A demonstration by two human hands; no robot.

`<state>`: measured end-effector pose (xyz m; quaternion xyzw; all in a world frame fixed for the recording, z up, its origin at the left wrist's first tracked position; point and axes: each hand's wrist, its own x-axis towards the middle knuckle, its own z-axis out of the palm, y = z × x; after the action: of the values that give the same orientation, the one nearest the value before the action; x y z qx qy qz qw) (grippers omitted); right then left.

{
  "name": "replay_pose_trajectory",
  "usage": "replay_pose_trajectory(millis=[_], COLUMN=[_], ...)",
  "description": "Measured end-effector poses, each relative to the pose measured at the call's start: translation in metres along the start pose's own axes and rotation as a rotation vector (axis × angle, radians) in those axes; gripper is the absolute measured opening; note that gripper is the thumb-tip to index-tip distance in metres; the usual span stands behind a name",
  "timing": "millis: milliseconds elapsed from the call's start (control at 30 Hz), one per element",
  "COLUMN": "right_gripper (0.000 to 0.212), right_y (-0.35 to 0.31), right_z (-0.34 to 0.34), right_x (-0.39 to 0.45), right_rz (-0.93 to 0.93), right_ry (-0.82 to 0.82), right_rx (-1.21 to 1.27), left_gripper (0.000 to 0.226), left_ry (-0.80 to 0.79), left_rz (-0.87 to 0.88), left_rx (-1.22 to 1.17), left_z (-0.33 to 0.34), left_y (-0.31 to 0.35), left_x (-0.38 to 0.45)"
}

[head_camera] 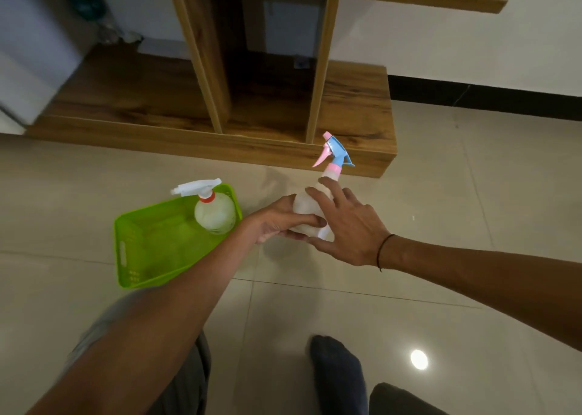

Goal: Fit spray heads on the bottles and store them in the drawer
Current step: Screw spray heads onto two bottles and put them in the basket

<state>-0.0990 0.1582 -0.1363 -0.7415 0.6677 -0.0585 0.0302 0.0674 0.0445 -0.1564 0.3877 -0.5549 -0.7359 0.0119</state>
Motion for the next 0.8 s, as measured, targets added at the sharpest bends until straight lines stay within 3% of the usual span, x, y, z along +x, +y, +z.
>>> replay_pose_trajectory(millis=[100, 233, 367, 433, 567, 800], right_gripper=[0.075, 0.054, 0.062, 0.062, 0.027, 0.036], right_y=[0.001, -0.010, -0.016, -0.014, -0.019, -0.063], right_z=[-0.010, -0.014, -0.026, -0.037, -0.049, -0.031], right_x=[0.014, 0.042, 0.087, 0.109, 0.132, 0.140], right_rz=[0.000, 0.163, 0.362, 0.335, 0.113, 0.202], right_ry=[0.063, 0.225, 0.373, 0.256, -0.046, -0.207], right_rx=[0.190, 0.447, 0.606, 0.720, 0.824, 0.900], left_gripper=[0.077, 0.071, 0.087, 0.081, 0.076, 0.089], left_ry=[0.062, 0.152, 0.218, 0.242, 0.258, 0.290], left_rz=[0.011, 0.019, 0.052, 0.078, 0.073, 0.068], left_rx=[-0.011, -0.015, 0.191, 0.313, 0.425, 0.557], left_z=[-0.017, -0.044, -0.064, -0.073, -0.090, -0.113], left_y=[0.002, 0.001, -0.003, -0.008, -0.019, -0.043], left_x=[-0.013, -0.030, -0.049, -0.058, -0.081, -0.116])
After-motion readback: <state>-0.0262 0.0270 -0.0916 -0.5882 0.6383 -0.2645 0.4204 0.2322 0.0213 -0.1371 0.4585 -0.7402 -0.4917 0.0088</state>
